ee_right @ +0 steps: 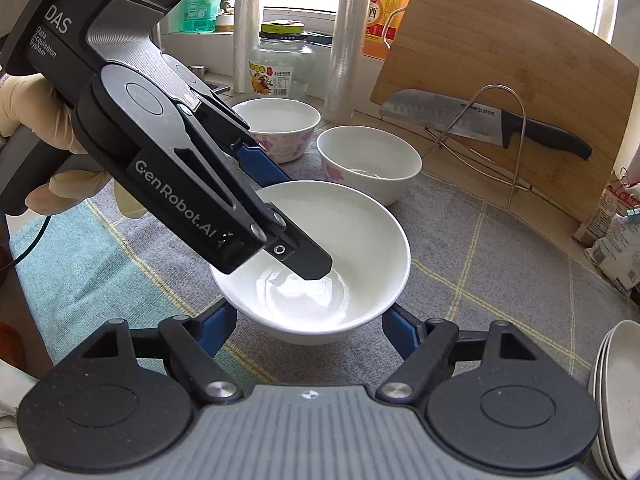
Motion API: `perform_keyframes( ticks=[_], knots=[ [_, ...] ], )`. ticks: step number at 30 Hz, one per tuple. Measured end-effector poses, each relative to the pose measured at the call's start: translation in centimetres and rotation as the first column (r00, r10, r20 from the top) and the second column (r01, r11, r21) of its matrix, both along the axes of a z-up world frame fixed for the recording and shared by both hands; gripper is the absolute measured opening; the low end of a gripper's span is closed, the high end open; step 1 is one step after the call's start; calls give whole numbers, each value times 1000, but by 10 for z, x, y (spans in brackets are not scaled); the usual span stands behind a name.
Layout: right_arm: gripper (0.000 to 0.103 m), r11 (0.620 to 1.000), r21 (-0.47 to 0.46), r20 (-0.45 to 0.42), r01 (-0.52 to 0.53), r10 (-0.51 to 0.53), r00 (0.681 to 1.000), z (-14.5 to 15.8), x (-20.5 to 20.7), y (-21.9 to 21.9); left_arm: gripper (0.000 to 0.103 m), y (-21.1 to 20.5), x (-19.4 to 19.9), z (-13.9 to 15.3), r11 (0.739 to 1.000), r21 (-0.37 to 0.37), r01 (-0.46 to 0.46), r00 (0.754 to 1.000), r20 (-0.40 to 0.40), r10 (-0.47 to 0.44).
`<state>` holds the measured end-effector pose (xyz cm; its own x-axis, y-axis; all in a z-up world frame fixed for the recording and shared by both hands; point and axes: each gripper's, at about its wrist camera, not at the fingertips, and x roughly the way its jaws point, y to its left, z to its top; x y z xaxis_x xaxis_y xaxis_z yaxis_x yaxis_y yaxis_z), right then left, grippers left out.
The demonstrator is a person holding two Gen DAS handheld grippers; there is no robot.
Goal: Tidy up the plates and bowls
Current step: 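Lift the white bowl with the left gripper and carry it toward the plate stack, then set the white bowl on the towel beside the plates and open the left gripper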
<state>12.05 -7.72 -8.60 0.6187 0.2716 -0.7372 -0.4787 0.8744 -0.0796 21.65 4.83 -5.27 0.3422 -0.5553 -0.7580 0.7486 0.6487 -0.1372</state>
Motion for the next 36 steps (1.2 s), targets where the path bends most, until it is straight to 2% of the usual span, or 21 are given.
perform_keyframes(
  ticks=[8, 15, 36],
  knots=[
    [83, 997, -6, -8, 75, -75, 997, -2, -1, -24, 63, -31, 6, -2, 998, -6, 67, 998, 1, -67],
    [83, 994, -7, -17, 108, -108, 994, -6, 4, -37, 63, -46, 11, -6, 996, -6, 89, 996, -4, -89],
    [83, 992, 14, -63, 122, -121, 991, -12, 15, -44, 63, -54, 22, -18, 998, -5, 63, 997, -38, -63]
  ],
)
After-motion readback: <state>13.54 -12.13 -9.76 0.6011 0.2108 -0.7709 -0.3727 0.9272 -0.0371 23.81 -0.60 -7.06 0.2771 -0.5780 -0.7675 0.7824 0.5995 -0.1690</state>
